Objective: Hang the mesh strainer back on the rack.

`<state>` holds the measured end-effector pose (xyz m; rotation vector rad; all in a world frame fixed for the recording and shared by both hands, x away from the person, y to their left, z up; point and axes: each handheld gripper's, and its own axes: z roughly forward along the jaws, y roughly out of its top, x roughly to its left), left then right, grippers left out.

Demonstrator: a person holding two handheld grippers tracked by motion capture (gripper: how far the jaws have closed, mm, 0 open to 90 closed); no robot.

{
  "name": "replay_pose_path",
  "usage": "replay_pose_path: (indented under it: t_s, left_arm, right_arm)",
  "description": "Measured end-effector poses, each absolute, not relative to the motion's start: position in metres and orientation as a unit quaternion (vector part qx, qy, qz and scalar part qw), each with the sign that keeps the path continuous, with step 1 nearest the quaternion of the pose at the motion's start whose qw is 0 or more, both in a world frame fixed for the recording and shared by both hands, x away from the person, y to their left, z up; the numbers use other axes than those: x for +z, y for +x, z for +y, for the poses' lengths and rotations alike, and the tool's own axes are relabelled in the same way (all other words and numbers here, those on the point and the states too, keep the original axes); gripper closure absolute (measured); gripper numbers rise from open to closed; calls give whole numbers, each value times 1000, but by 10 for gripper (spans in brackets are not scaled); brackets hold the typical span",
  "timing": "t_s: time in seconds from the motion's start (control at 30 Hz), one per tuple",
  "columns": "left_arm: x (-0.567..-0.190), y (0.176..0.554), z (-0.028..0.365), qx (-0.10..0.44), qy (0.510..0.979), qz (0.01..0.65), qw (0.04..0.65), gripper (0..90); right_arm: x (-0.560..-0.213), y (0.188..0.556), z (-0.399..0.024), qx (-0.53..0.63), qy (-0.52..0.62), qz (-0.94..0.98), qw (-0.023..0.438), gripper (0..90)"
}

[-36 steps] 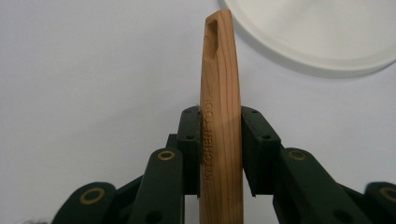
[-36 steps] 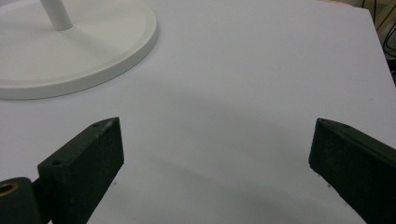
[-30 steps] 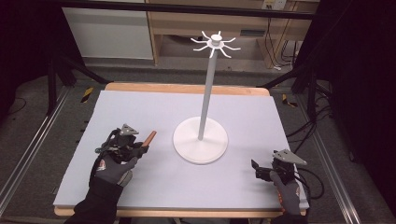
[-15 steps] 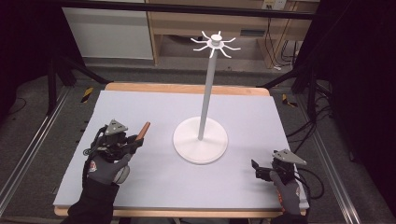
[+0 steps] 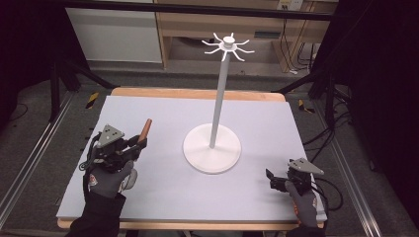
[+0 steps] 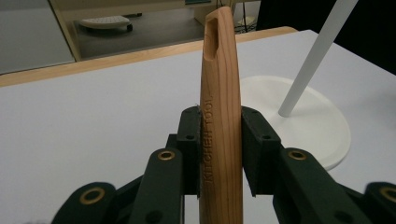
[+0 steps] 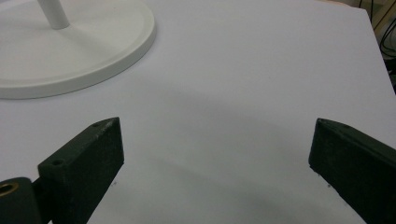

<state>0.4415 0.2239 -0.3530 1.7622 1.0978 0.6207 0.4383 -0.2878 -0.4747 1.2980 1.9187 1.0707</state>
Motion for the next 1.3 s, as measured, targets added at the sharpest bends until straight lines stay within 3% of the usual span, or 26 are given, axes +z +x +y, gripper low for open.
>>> replay_pose_path:
  t_s: [0.47,1.3]
  left_arm:
    - [-326,425,215,298,679,421,523,705]
    - [-277,432,185,309,657,387,567,705]
  right_arm:
    - [-472,437,-290,415,487,710,295,36]
    - [-473,438,-290,411,488,711,295,36]
